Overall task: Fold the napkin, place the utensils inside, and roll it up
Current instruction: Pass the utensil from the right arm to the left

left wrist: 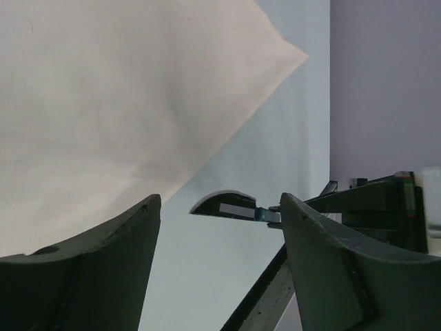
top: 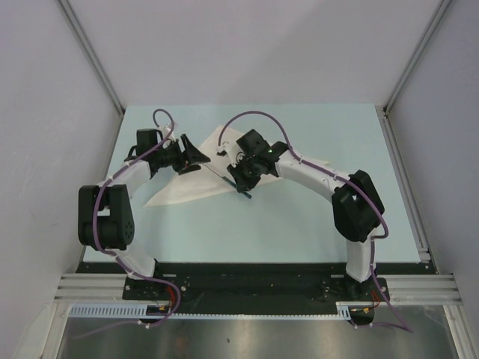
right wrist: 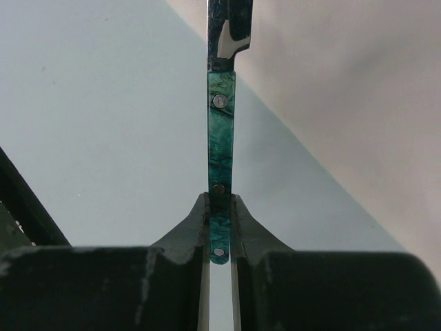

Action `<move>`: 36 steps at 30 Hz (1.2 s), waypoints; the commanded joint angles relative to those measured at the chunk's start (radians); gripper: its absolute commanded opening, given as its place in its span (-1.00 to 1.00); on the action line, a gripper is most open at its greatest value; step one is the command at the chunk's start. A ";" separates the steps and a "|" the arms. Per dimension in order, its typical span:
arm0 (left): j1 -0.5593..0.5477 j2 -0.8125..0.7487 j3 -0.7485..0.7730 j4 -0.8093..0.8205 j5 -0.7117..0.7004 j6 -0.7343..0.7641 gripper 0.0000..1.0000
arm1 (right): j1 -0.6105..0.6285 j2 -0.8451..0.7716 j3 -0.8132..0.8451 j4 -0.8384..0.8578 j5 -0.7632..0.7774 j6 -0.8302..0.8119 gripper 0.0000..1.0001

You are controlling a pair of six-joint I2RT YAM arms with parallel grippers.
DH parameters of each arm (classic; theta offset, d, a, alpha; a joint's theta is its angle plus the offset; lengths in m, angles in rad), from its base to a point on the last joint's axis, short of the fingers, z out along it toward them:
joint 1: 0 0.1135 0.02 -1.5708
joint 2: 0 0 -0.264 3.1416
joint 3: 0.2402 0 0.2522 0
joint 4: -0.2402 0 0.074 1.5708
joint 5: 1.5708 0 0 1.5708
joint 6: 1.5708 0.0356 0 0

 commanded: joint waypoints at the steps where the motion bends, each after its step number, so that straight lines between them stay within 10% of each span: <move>1: -0.001 0.006 0.060 -0.088 0.034 0.089 0.37 | 0.007 -0.076 0.009 0.001 -0.012 -0.030 -1.00; 9: 0.001 0.021 0.049 -0.056 0.076 0.066 -0.18 | 0.020 -0.077 0.003 0.002 0.008 -0.040 -1.00; 19: 0.005 0.043 0.021 0.033 0.131 0.002 -0.24 | 0.031 -0.074 0.004 0.007 0.017 -0.063 -1.00; 36: 0.033 0.035 -0.072 0.260 0.201 -0.165 -1.00 | 0.039 -0.097 -0.046 0.073 0.074 -0.057 -0.99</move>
